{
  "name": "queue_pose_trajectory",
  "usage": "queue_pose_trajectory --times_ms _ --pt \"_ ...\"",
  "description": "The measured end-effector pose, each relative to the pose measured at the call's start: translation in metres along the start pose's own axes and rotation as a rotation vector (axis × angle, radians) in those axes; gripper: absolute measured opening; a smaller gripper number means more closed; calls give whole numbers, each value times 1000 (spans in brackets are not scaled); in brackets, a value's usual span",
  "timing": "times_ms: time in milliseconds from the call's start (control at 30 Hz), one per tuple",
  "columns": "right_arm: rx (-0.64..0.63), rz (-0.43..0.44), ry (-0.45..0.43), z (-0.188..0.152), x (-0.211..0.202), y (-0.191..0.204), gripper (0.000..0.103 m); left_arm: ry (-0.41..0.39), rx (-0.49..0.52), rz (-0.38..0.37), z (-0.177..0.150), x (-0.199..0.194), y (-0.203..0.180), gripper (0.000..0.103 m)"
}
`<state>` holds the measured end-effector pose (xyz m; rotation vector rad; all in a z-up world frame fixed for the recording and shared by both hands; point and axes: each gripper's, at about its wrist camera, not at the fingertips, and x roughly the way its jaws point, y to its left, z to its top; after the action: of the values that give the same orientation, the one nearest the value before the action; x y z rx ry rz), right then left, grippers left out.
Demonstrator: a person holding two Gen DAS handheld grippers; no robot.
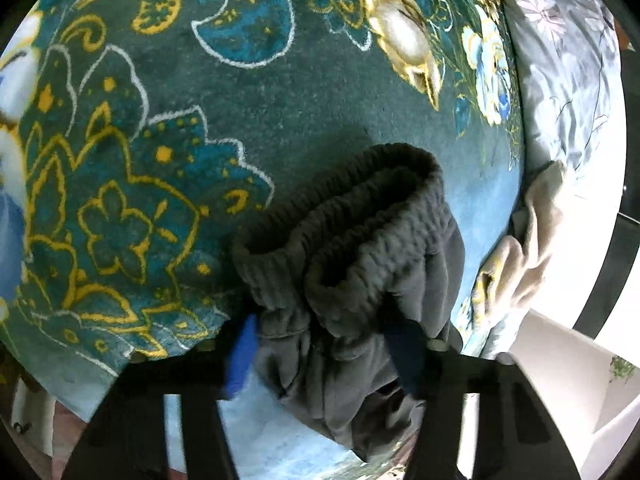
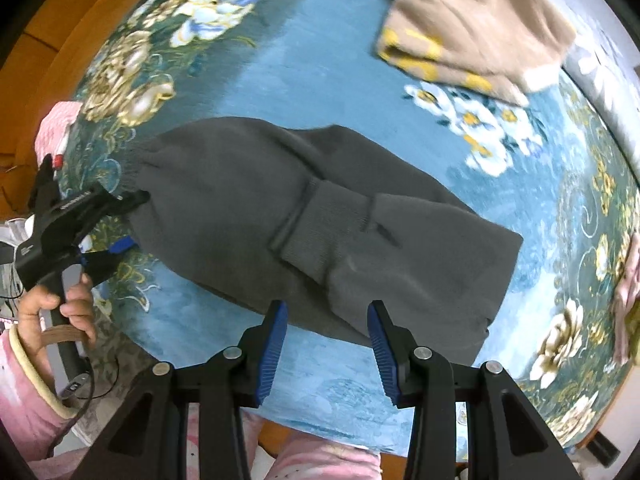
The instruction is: Fold clothes
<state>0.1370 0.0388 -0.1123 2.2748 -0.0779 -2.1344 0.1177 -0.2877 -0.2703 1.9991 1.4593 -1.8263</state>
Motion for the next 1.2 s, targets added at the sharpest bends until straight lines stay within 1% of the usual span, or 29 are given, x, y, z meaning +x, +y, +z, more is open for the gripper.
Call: queue_pose_trajectory --times_ms 33,100,200,233,367,467,533,767,833,900,1000,1100,1200 --pt "0 2 -4 0 -1 1 46 -4 21 18 -1 -2 -2 45" --pt "11 6 -13 -3 -6 -1 46 -9 47 37 -4 -7 -6 41" --pt "29 13 -26 -7 -11 -4 46 -20 89 59 -10 -17 -18 38" --pt "37 18 -33 -7 -13 -7 46 -30 118 70 -14 -22 -26 38" --pt "72 54 -72 -10 -23 -25 46 -81 271 113 -37 -43 -61 36" --pt "105 83 -105 -17 -29 -53 46 -134 412 155 -64 -57 -101 36" --pt "130 102 -127 -23 -33 -74 46 -169 510 186 -91 -64 -133 36" --pt "215 170 -203 -44 -48 -147 46 -256 840 357 -205 -50 -216 35" --pt "267 205 -205 -54 -45 -177 46 -280 934 407 -237 -46 -240 35" --pt "336 225 -199 -68 -37 -209 46 -274 1035 484 -277 -23 -258 35" --pt "440 241 -189 -90 -26 -255 46 -248 1146 586 -319 12 -273 35" --pt "521 258 -175 -111 -15 -288 46 -218 1249 679 -358 46 -284 36" --pt "547 263 -166 -123 -10 -306 46 -190 1331 757 -388 77 -292 37"
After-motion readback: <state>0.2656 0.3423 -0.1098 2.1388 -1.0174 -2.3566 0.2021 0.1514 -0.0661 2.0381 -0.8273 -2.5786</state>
